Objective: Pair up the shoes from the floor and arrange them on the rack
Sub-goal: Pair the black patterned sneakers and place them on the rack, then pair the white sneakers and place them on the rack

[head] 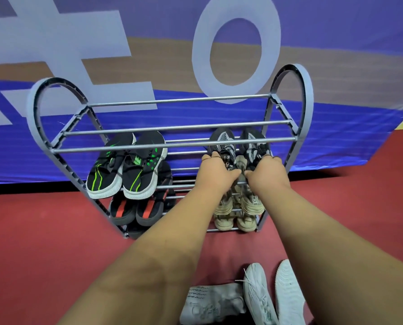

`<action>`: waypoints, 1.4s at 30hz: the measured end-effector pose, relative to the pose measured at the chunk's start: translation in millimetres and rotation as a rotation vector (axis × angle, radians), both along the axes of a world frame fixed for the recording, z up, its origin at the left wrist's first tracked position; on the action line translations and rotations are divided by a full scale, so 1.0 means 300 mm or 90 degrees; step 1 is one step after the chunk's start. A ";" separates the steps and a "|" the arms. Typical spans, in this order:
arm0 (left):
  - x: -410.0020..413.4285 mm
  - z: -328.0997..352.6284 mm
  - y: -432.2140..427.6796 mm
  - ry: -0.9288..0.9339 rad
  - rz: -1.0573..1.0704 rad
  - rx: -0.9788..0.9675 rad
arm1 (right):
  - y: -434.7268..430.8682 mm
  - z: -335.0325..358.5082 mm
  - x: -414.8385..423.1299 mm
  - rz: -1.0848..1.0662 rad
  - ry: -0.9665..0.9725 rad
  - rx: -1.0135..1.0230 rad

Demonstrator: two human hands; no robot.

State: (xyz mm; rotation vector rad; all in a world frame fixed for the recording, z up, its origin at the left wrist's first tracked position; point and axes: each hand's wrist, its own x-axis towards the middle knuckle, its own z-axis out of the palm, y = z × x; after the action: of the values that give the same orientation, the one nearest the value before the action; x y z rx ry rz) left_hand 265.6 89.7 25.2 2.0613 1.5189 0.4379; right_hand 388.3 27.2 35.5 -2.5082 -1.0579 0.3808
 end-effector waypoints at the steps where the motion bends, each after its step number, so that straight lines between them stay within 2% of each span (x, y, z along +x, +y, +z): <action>1: -0.004 -0.003 0.003 -0.006 -0.012 -0.001 | -0.003 -0.003 0.002 0.005 -0.008 -0.010; 16: -0.075 0.003 0.029 -0.004 -0.100 -0.103 | 0.024 -0.020 0.010 0.021 -0.007 0.031; 21: -0.074 -0.005 0.012 -0.012 -0.065 -0.067 | 0.020 -0.007 0.006 0.021 -0.011 0.019; 29: -0.192 0.038 -0.038 0.049 -0.108 0.019 | -0.034 0.050 -0.031 0.030 -0.013 0.032; 33: -0.287 0.047 -0.118 0.058 -0.150 0.048 | -0.134 0.069 -0.146 0.050 -0.124 -0.009; 36: -0.355 0.032 -0.180 0.147 -0.247 -0.007 | -0.207 0.024 -0.258 0.106 -0.193 -0.030; 38: -0.395 -0.003 -0.217 0.203 -0.314 -0.066 | -0.247 -0.029 -0.310 0.189 -0.214 -0.109; 40: -0.429 -0.069 -0.248 0.206 -0.288 -0.105 | -0.274 -0.098 -0.337 0.292 -0.203 -0.232; 42: -0.461 -0.164 -0.281 0.155 -0.196 -0.130 | -0.299 -0.172 -0.342 0.301 -0.117 -0.323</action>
State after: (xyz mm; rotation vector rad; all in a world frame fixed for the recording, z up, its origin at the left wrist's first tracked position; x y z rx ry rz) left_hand 127.3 5.3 -24.0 2.1921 1.2809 -0.0849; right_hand 285.8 -62.6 -16.1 -2.7347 -1.8337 0.6252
